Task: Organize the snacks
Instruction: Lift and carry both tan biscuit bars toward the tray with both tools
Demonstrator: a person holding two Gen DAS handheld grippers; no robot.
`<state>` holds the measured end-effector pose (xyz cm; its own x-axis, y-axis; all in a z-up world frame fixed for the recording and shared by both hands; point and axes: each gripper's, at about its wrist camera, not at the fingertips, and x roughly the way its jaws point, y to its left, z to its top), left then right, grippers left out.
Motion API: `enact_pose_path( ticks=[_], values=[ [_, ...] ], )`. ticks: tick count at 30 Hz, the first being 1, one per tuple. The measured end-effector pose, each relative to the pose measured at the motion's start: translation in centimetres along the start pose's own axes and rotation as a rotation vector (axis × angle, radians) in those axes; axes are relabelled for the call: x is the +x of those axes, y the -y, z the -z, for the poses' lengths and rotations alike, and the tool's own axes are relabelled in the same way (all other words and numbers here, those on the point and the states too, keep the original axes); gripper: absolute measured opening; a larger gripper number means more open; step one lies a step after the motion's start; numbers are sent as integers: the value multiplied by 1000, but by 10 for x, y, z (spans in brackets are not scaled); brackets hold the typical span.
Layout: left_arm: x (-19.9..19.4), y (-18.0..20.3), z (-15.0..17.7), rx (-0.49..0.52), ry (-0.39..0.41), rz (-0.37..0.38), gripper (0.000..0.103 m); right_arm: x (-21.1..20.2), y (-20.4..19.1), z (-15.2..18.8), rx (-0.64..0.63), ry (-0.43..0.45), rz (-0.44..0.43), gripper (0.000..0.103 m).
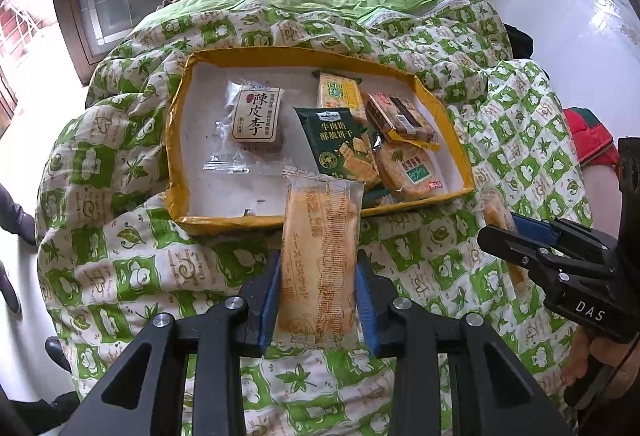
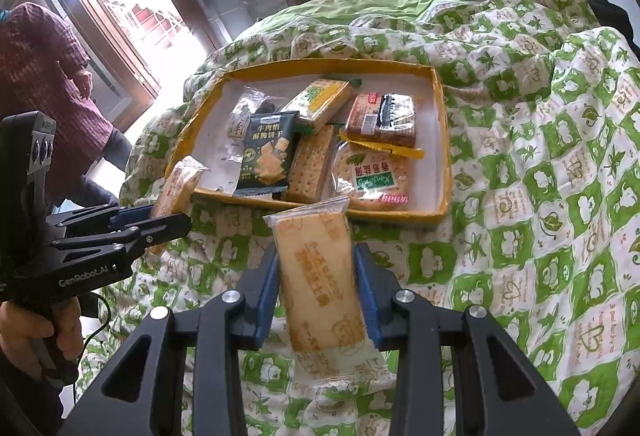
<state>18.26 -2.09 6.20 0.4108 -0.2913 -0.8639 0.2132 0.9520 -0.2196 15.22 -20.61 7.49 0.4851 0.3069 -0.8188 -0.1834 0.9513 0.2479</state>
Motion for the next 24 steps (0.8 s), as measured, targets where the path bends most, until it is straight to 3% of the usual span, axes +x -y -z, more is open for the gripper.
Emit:
enact_pose_path(
  ticks=[24],
  values=[
    [10,-21,-34,-27,-4,0,35,19,8,-32,12,-11,10,35]
  ],
)
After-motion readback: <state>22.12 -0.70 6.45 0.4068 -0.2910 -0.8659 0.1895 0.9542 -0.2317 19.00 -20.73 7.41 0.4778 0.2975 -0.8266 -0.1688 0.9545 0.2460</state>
